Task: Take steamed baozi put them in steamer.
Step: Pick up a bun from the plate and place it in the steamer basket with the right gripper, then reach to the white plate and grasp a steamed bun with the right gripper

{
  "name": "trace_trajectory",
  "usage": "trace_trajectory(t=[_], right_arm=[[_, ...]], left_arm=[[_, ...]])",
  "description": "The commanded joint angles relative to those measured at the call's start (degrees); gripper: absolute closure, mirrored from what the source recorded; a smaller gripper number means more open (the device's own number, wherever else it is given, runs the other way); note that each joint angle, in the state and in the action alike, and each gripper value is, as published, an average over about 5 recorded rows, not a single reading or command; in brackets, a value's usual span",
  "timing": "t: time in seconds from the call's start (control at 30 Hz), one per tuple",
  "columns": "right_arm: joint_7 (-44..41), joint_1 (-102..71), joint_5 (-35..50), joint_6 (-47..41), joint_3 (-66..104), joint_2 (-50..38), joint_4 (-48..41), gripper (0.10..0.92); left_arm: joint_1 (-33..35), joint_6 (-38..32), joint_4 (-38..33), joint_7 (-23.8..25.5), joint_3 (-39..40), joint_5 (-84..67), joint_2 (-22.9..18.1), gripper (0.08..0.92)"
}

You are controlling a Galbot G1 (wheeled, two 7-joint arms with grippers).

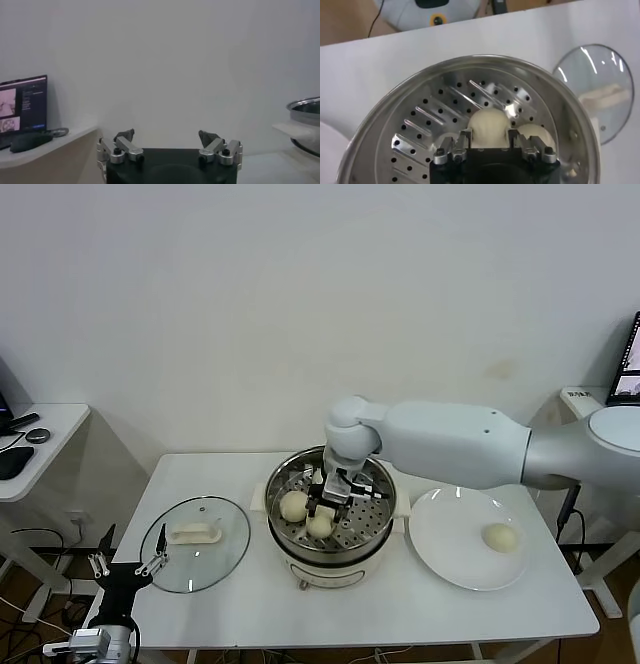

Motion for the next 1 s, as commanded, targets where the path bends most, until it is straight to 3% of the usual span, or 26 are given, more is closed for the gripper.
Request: trace_trajectory(t=[0.03, 0.27, 0.63, 1.0], right_arm=[[-0.7, -0.3, -1.5, 2.8, -0.9, 0.6, 0.4, 0.565], [0.0, -0.3, 0.0, 2.6, -0.9, -0.1, 0.5, 0.506], [-1.6, 4.6, 5.3, -1.7, 2.7, -7.0, 3.7, 0.222], [-3.0, 7.6, 12.8, -34.1, 6.4, -35.7, 17.3, 0.203]], left_arm=[[0.0, 0.0, 0.1, 0.0, 0.1, 0.1, -0.2, 0.177], [0.0, -0.1, 0.1, 0.0, 0.2, 0.1, -0.2, 0.177], [-0.2, 0.1, -0.3, 0.1, 0.5, 0.1, 0.1, 0.177], [-1.1, 0.1, -0.3, 0.1, 1.5, 0.1, 1.1, 0.177]])
